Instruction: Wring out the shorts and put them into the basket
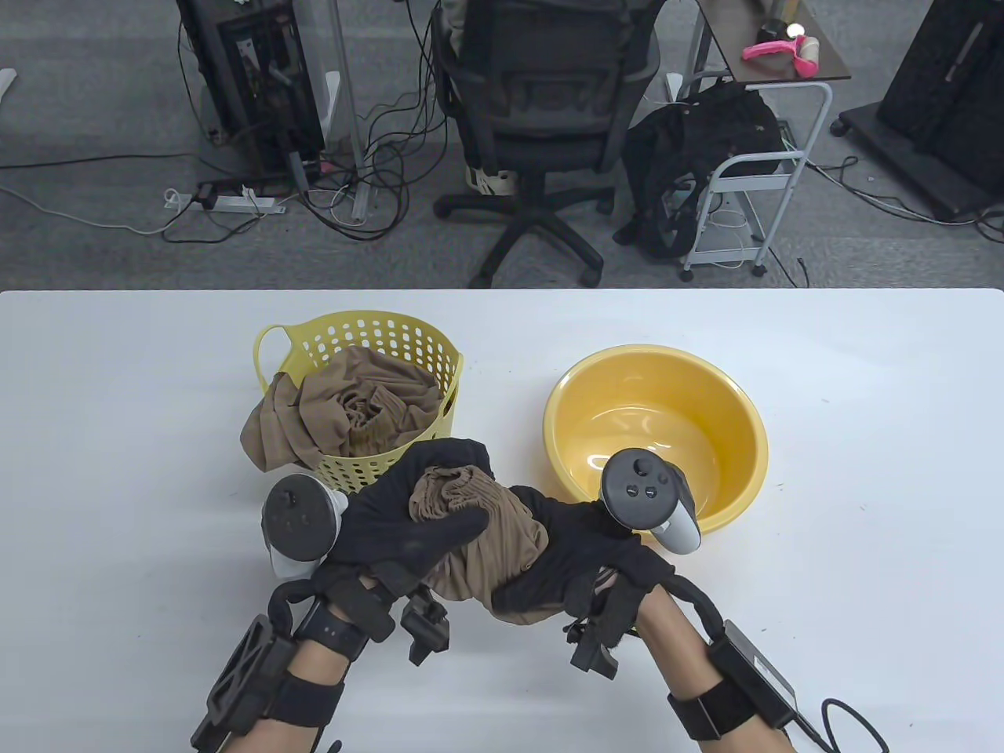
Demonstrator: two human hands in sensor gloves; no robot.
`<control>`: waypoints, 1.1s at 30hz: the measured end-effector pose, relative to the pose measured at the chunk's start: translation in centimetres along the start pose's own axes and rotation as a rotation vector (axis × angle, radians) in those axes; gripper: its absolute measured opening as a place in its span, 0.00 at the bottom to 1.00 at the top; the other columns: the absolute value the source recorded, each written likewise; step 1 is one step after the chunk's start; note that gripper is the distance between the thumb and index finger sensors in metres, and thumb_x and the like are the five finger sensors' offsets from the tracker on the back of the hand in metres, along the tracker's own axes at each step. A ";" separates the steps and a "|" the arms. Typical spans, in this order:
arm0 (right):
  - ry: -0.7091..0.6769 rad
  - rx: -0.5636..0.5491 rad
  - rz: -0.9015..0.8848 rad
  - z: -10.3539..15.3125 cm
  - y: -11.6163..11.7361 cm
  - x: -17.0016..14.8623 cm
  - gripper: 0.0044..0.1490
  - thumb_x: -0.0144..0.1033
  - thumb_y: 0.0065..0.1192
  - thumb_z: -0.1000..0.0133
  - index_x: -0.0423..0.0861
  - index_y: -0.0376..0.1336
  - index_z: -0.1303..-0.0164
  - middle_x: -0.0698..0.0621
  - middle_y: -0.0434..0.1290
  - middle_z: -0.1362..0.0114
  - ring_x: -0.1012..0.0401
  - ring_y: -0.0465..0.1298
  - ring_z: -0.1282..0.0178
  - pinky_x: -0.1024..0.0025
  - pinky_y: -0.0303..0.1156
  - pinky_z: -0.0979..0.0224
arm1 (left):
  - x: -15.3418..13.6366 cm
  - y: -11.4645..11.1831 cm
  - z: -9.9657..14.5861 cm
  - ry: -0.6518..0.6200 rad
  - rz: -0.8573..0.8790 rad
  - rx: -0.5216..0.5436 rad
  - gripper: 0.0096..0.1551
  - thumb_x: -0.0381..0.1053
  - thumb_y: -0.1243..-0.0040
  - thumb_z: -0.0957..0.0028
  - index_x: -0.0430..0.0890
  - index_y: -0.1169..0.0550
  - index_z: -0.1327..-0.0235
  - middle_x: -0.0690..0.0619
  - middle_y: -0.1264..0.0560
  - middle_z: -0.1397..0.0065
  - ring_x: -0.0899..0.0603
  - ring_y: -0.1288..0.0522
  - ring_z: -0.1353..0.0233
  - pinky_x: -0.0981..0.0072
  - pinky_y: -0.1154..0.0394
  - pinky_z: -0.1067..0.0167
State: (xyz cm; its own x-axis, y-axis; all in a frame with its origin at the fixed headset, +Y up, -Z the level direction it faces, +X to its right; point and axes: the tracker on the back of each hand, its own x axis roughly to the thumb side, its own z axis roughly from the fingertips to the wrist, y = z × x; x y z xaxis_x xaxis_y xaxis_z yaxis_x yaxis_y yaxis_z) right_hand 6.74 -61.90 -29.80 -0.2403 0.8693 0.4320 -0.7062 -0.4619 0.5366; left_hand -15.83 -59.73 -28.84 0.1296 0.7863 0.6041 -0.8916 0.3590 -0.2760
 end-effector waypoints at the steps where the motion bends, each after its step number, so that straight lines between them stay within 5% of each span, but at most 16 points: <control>1: 0.003 -0.013 0.029 0.1 0.0 0.2 0.59 0.46 0.91 0.61 0.35 0.55 0.31 0.50 0.74 0.43 0.58 0.79 0.60 0.72 0.75 0.61 | 0.0 -0.1 0.0 0.007 -0.008 -0.003 0.39 0.65 0.30 0.44 0.53 0.36 0.27 0.44 0.28 0.24 0.33 0.22 0.30 0.32 0.29 0.33; 13: 0.019 -0.241 0.516 0.9 -0.1 2.1 0.55 0.45 0.92 0.63 0.35 0.60 0.37 0.51 0.77 0.49 0.60 0.79 0.67 0.71 0.76 0.65 | -0.5 -1.3 -0.2 0.129 -0.252 0.020 0.41 0.69 0.40 0.39 0.47 0.41 0.26 0.41 0.28 0.28 0.35 0.20 0.37 0.37 0.26 0.39; 33: -0.182 -0.319 1.124 1.1 1.8 3.9 0.50 0.46 0.91 0.64 0.35 0.64 0.42 0.53 0.79 0.55 0.62 0.79 0.71 0.70 0.77 0.68 | -1.6 -1.8 -0.3 0.346 -0.374 0.046 0.35 0.69 0.44 0.35 0.41 0.30 0.34 0.37 0.17 0.49 0.41 0.09 0.62 0.50 0.15 0.62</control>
State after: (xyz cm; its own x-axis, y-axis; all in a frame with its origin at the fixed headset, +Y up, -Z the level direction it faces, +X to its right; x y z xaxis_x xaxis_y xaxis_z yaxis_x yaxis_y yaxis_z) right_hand 5.21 -59.50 -26.36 -0.7522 -0.0466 0.6573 -0.2997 -0.8642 -0.4042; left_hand -14.27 -61.43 -29.55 0.5725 0.7317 0.3699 -0.7742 0.6310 -0.0500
